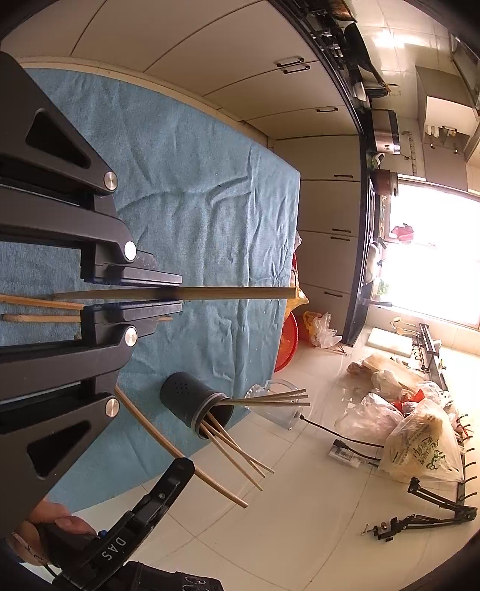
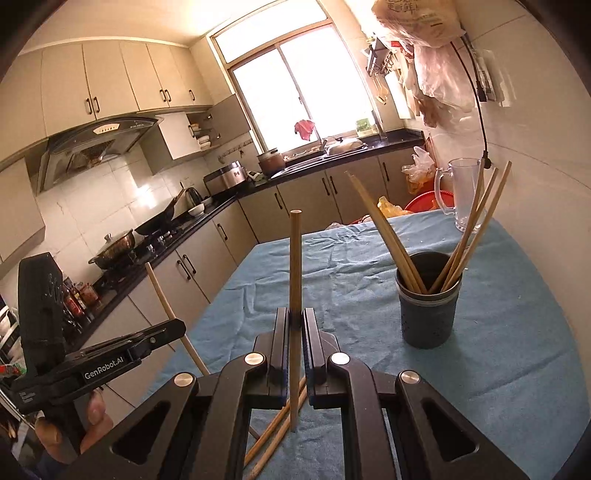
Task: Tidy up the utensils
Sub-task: 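Lift both held chopsticks upright and carry them over the black holder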
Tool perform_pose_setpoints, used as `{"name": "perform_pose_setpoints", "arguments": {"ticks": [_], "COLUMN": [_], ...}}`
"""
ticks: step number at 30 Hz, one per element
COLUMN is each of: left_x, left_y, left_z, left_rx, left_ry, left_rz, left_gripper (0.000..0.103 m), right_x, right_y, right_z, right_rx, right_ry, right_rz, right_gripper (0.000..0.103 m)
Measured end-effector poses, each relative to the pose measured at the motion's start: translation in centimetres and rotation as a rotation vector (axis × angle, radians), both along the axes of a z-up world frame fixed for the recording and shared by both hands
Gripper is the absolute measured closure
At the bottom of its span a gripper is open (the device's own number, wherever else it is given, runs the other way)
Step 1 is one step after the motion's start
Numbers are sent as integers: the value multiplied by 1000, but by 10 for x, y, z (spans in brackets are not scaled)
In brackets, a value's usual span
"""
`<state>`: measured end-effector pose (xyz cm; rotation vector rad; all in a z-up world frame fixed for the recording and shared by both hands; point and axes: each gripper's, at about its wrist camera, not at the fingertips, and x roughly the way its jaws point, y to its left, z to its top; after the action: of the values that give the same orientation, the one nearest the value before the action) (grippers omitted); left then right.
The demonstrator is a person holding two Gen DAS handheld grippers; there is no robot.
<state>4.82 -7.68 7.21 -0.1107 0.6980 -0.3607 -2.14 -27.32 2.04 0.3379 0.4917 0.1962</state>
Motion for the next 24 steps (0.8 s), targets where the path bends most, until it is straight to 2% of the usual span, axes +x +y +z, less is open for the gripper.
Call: {"name": "perform_pose_setpoints", "arguments": {"ticks": [13, 24], "left_x": [-3, -2], "left_y": [-11, -15], "left_z": [13, 13], "left_rx": [24, 38], "left_ry": [-42, -44], "left_rz": [-4, -5], "left_gripper": [97, 97], "right_x": [-9, -11], "right_y": [-13, -16], "right_z": [6, 7], "right_rx": [21, 30], "right_ry": [-22, -23], "right_rz": [-31, -40], "right_gripper": [96, 96]}}
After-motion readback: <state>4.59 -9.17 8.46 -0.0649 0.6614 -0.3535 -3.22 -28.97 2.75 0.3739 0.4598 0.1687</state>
